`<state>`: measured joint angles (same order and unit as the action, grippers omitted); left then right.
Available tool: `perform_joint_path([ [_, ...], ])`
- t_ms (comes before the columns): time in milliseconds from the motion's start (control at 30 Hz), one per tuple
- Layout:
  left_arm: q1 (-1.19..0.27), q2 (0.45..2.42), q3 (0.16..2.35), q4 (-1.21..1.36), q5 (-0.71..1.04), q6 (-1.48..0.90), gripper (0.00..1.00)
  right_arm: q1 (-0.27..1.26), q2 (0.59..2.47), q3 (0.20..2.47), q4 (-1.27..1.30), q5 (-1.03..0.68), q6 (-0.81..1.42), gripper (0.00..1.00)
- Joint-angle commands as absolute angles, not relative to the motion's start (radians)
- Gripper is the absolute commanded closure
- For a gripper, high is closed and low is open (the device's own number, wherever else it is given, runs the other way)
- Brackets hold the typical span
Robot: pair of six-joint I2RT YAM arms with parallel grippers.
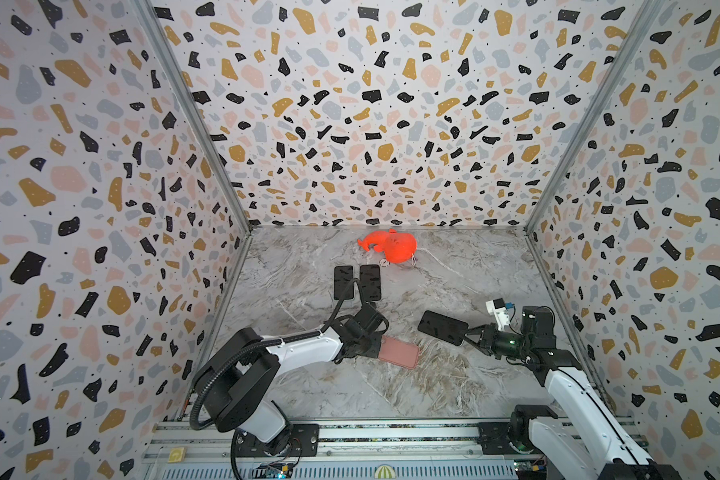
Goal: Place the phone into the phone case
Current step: 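Lift the pink case with the left gripper toward the phone in the right gripper, then lower the black phone into the pink case with right while left holds it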
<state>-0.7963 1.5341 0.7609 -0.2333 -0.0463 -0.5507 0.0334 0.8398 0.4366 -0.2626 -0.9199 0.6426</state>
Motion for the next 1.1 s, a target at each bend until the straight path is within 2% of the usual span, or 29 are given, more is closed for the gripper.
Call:
perform_joint_path([
  [0, -0.789, 1.533, 0.749, -0.201, -0.008, -0.571, 0.74, 0.072, 0.836, 0.507, -0.256, -0.941, 0.641, 1.0],
  [167, -0.79, 1.504, 0.737, -0.174, 0.055, -0.583, 0.52, 0.092, 0.846, 0.518, -0.259, -0.931, 0.641, 1.0],
  [267, -0.788, 1.496, 0.715, -0.14, 0.089, -0.594, 0.47, 0.095, 0.851, 0.514, -0.255, -0.933, 0.641, 1.0],
  [467, -0.787, 1.492, 0.657, -0.043, 0.204, -0.646, 0.46, 0.094, 0.858, 0.507, -0.254, -0.944, 0.649, 1.0],
  [733, -0.782, 1.431, 0.593, 0.004, 0.245, -0.7, 0.45, 0.126, 0.903, 0.49, -0.227, -0.975, 0.67, 1.0],
  [1067, -0.659, 1.382, 0.611, 0.008, 0.297, -0.668, 0.41, 0.214, 1.005, 0.418, -0.093, -1.013, 0.821, 1.0],
])
